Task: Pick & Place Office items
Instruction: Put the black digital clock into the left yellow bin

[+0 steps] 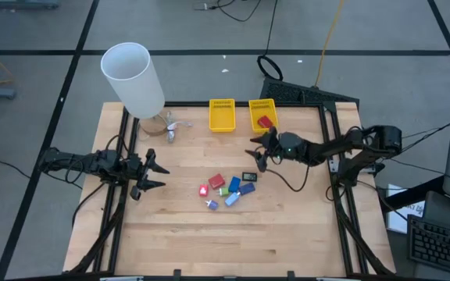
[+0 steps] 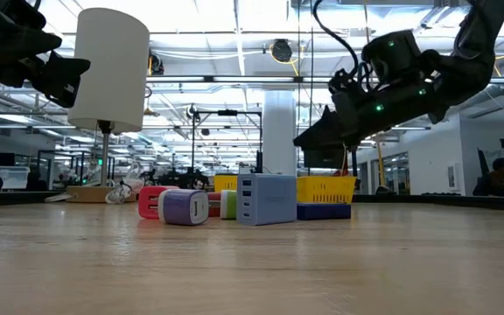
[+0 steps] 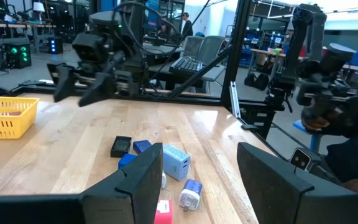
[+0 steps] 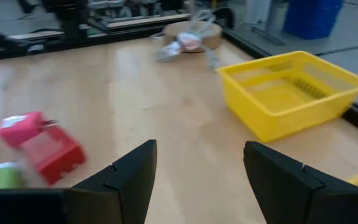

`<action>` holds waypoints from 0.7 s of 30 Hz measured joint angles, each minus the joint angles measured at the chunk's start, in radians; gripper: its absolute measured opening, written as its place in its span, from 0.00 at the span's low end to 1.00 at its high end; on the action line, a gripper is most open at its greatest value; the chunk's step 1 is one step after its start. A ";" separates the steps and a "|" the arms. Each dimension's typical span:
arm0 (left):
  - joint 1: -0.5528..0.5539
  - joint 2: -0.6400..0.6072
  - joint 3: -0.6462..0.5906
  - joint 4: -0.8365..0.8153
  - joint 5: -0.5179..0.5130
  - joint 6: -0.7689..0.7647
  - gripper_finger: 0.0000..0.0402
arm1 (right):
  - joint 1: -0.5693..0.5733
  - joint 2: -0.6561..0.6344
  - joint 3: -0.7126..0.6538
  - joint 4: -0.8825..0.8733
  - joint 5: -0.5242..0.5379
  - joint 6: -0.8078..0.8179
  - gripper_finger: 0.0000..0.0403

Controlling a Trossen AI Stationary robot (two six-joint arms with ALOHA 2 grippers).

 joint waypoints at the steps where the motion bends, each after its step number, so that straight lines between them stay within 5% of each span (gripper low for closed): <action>1: 0.000 0.000 0.000 0.000 0.000 0.000 0.52 | 0.015 0.000 0.000 0.000 0.000 0.000 0.57; 21: 0.000 0.000 0.000 0.000 0.000 0.000 0.52 | 0.251 0.000 0.000 -0.041 0.001 0.004 0.57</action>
